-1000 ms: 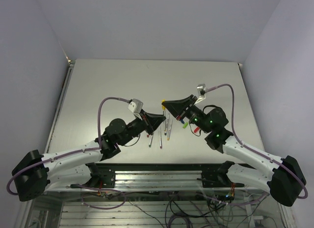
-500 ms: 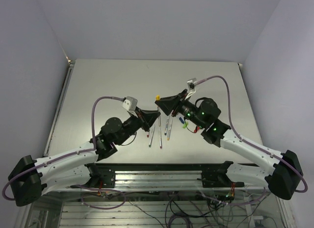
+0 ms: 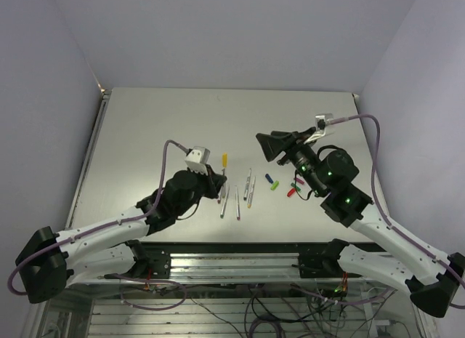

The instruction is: Insert the pens into the pen caps

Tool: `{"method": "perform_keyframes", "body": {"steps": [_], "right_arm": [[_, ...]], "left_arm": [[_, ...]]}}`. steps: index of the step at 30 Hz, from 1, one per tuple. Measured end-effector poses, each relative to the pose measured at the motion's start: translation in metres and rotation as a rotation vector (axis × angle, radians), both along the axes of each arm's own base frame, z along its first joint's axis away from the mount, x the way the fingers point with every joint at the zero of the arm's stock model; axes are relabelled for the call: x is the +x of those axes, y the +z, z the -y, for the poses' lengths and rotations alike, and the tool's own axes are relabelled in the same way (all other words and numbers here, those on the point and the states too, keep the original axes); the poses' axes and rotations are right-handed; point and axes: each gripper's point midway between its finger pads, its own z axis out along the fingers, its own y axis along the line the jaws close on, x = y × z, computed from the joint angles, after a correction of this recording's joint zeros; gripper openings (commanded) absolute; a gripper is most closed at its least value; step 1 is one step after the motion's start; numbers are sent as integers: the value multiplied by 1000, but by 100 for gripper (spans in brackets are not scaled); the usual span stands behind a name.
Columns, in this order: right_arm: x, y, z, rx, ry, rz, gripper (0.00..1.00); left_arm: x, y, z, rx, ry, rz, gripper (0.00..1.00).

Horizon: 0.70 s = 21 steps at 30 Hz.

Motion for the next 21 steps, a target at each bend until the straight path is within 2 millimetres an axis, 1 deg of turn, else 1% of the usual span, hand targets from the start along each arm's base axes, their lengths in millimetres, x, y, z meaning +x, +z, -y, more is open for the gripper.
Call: {"method": "perform_keyframes", "body": {"steps": [2, 4, 5, 7, 9, 11, 13, 15, 17, 21], "right_arm": [[2, -18, 10, -31, -52, -53, 60], [6, -38, 18, -74, -95, -110, 61], [7, -52, 22, -101, -120, -150, 60], [7, -72, 29, -141, -152, -204, 61], [5, -94, 36, -174, -178, -254, 60], [1, -113, 44, -198, -197, -294, 61], [-3, -129, 50, -215, -211, -325, 61], [-6, -139, 54, -227, -222, -349, 61], [-6, -143, 56, -234, -228, -360, 61], [-6, -148, 58, -245, -242, -375, 61]], "left_arm": [[15, -7, -9, 44, 58, -27, 7], [36, -14, -22, 79, 123, -57, 7], [49, -18, -30, 95, 162, -75, 7], [70, -28, -48, 130, 232, -113, 7], [87, -40, -60, 172, 281, -154, 7], [104, -52, -68, 218, 315, -198, 7], [116, -62, -71, 256, 329, -229, 7], [130, -68, -70, 283, 332, -251, 7], [146, -75, -66, 303, 331, -275, 7], [173, -91, -67, 344, 346, -322, 7]]}}
